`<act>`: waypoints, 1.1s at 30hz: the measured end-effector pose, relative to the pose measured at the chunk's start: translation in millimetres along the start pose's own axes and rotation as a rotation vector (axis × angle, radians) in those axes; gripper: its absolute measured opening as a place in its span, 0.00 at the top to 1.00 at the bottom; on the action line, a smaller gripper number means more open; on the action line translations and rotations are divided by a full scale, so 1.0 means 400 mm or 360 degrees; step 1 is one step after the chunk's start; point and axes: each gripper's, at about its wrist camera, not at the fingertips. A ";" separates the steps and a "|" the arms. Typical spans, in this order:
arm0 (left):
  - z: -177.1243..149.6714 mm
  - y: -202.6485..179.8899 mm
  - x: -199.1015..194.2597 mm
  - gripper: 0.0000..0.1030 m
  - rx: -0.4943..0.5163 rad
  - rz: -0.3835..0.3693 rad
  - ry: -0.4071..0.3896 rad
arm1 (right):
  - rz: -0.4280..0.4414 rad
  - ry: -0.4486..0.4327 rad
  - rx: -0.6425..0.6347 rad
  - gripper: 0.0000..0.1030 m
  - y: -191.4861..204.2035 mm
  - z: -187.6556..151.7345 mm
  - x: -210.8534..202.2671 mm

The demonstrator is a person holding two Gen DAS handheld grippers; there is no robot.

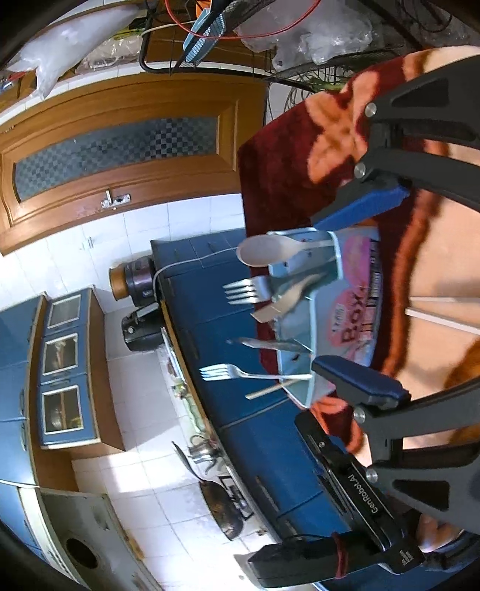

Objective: Organize utensils
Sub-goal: 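Pull both open tools back from the caddy toward the loose chopsticks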

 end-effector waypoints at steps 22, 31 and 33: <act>-0.116 -0.047 -0.038 0.54 -0.0019 0.0006 0.0405 | -0.0186 0.0225 0.0090 0.20 -0.055 -0.147 -0.040; -0.149 -0.076 -0.031 0.53 -0.0022 0.0023 0.0530 | -0.0213 0.0287 0.0134 0.20 -0.091 -0.185 -0.052; -0.154 -0.087 -0.028 0.52 -0.0015 0.0022 0.0556 | -0.0212 0.0294 0.0147 0.20 -0.099 -0.191 -0.054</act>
Point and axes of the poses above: each gripper's, at about its wrist camera, not at the fingertips, and x roughly the way its jaws point, y to its left, z to its top, and after that the axes turned 8 degrees about x, right-handed
